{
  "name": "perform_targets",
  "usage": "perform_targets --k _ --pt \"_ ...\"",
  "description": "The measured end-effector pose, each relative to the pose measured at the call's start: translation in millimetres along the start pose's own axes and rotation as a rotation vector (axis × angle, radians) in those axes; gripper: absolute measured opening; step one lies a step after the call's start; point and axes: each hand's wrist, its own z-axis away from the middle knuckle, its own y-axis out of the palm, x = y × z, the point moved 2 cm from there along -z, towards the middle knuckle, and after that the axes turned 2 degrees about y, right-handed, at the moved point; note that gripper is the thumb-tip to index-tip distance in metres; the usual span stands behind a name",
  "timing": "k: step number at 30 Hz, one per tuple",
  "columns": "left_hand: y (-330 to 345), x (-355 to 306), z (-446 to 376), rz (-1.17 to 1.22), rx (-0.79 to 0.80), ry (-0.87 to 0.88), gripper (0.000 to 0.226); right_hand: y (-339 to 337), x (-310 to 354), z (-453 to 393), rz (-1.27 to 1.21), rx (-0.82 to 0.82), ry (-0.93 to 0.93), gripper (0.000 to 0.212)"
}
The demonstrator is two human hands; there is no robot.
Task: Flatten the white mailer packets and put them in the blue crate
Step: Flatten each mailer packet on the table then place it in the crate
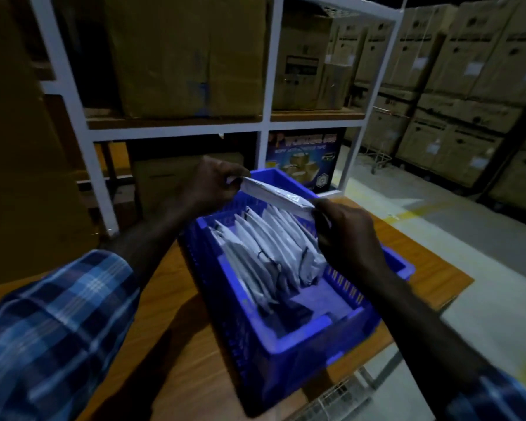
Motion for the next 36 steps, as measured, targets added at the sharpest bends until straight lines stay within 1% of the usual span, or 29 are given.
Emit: perform_targets --k 2,7,10,15,17,20,24,27,29,30,33,36 --pt "23 1 -17 0.002 0.027 -0.011 0.022 2 -21 1 -0.022 0.024 0.016 0.019" --pt "70 1 -50 -0.057 0.113 0.002 0.023 15 -61 3 -0.083 0.097 0.104 0.032" --pt "95 5 -67 -0.083 0.150 -0.030 0.026 26 -81 0 -0.070 0.156 0.164 0.034" --pt "132 18 -84 -0.027 0.189 0.006 0.025 47 -100 -5 -0.060 0.272 0.219 0.040" --pt "145 28 -90 -0.026 0.213 0.011 0.024 52 -104 -5 -0.055 0.317 0.256 0.043" --pt "164 39 -96 -0.043 0.269 0.063 0.023 61 -110 -10 -0.003 0.391 0.305 0.049" --pt "183 47 -101 -0.092 0.346 0.077 0.024 72 -116 -19 0.038 0.460 0.355 0.048" --pt "191 53 -100 -0.106 0.382 0.057 0.021 82 -123 -23 0.097 0.464 0.290 0.041" --pt "197 54 -99 -0.171 0.442 0.000 0.019 87 -125 -23 0.181 0.486 0.201 0.038" --pt "199 54 -99 -0.246 0.467 -0.041 0.022 89 -126 -23 0.222 0.507 0.170 0.037" --pt "206 49 -99 -0.576 0.495 -0.145 0.045 93 -130 -21 0.263 0.554 0.142 0.031" --pt "212 43 -99 -0.675 0.488 -0.205 0.052 98 -134 -19 0.250 0.608 0.120 0.027"
